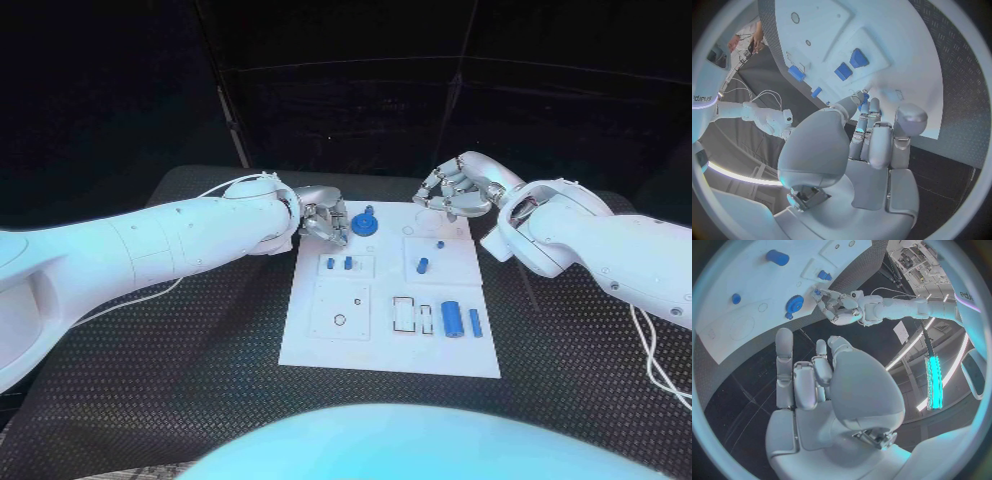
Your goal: Assemble the parts on the task board
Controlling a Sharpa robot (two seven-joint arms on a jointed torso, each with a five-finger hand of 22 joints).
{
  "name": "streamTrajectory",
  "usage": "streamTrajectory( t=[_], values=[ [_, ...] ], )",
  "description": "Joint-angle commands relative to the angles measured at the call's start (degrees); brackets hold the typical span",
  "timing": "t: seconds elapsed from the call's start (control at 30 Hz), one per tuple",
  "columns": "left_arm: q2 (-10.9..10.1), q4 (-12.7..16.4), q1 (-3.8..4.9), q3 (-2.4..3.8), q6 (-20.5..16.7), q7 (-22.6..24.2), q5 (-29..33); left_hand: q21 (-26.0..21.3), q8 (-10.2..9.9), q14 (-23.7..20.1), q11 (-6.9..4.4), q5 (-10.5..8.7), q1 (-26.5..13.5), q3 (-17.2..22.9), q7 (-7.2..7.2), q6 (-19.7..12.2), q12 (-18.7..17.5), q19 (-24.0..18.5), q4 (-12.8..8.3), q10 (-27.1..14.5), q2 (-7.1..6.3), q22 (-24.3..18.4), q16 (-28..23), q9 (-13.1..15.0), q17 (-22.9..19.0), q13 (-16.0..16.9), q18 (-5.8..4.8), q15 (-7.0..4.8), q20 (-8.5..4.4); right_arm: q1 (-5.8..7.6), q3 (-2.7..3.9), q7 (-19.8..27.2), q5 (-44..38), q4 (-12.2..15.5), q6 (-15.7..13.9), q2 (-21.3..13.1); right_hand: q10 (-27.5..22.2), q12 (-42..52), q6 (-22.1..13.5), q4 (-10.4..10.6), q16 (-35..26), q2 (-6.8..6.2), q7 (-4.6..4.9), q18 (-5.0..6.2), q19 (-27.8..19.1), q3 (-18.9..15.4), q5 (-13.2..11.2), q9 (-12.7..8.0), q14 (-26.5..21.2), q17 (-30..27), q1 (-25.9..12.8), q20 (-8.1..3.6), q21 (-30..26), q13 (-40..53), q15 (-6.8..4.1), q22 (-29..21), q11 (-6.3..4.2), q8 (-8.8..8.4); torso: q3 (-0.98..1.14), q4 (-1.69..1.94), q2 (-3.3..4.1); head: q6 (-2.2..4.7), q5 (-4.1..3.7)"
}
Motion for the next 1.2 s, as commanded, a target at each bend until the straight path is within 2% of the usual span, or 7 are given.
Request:
streamTrajectory(
  t=[0.03, 0.93, 1.2],
  values=[
    [-0.01, 0.19, 0.07, 0.01, 1.0, -0.74, 0.26, 0.14, -0.34, 0.58, -0.17, -0.2, -0.64, 0.16, 0.15, 0.43, -0.16, 0.36, 0.2, 0.4, 0.05, -0.02, -0.21, 0.05, -0.09, -0.02, -0.29, -0.31, -0.03, 0.1, 0.03, 0.16, 0.12, 0.12, 0.14, -0.04, -0.31, -0.03, -0.15, 0.02, -0.29, -0.02, -0.01, 1.16, -0.36, 0.23, 0.18, 0.08, 2.41, 0.0, 0.36, -0.01, -0.26, -0.01, -0.36, 0.01, 0.01, 0.2, -0.01, 0.05, 0.02, 0.01, 0.06],
    [0.55, -0.4, -0.02, -0.34, 3.05, -1.24, 0.27, -0.02, -0.42, 0.44, -0.23, -0.21, -0.67, 0.27, 0.04, 0.69, -0.38, 0.21, 0.29, 0.7, 0.13, -0.16, -0.4, 0.08, -0.54, 0.02, -0.25, -0.33, -0.02, 0.1, 0.03, 0.17, 0.12, 0.01, 0.24, 0.17, -0.33, -0.04, -0.16, 0.04, -0.3, -0.03, 0.0, 1.16, -0.36, 0.28, 0.16, 0.09, 2.4, 0.0, 0.32, 0.0, -0.26, -0.04, -0.35, 0.03, 0.01, 0.22, 0.0, -0.01, -0.02, 0.01, 0.06],
    [0.71, -0.48, -0.15, -0.46, 3.04, -1.13, 0.27, -0.03, -0.44, 0.42, -0.23, -0.22, -0.7, 0.26, 0.05, 0.71, -0.41, 0.19, 0.31, 0.73, 0.12, -0.17, -0.43, 0.08, -0.6, 0.02, -0.24, -0.33, -0.02, 0.1, 0.03, 0.15, 0.12, -0.05, 0.27, 0.25, -0.33, -0.04, -0.16, 0.04, -0.3, -0.03, 0.0, 1.16, -0.36, 0.28, 0.16, 0.09, 2.4, 0.0, 0.32, 0.0, -0.26, -0.04, -0.35, 0.03, 0.01, 0.22, 0.02, 0.09, -0.02, 0.01, -0.04]
  ],
)
